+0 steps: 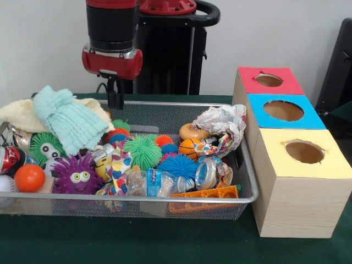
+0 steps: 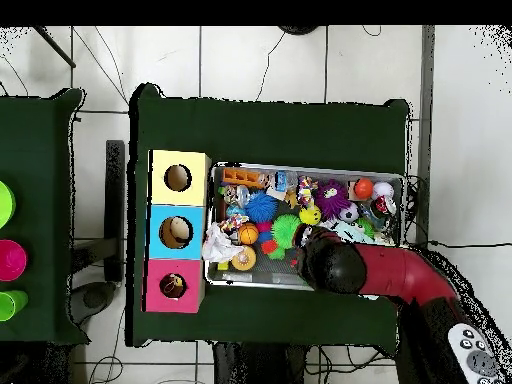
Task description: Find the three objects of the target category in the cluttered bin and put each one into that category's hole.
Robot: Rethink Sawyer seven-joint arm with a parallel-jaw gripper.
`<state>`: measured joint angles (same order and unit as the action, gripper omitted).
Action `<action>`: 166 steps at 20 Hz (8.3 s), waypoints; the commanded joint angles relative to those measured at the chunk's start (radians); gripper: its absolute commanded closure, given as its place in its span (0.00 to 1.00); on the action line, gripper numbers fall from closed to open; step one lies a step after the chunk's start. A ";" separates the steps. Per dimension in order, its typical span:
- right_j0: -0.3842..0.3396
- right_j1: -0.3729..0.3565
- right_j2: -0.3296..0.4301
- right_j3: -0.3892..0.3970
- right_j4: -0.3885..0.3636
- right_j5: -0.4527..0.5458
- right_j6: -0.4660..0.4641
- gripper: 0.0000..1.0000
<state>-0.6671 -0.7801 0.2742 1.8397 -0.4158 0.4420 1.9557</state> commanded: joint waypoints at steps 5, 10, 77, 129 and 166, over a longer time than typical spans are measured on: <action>-0.008 0.176 0.199 -0.345 0.006 -0.013 -0.101 1.00; 0.083 0.163 0.114 -0.498 0.000 0.348 -0.140 1.00; 0.123 0.474 0.051 -0.654 -0.024 0.264 -0.263 1.00; 0.148 0.400 0.178 -0.565 -0.031 0.361 -0.166 1.00; 0.178 0.387 0.046 -0.580 -0.086 0.341 -0.161 1.00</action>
<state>-0.4597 -0.4102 0.2893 1.2422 -0.4516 0.7872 1.9504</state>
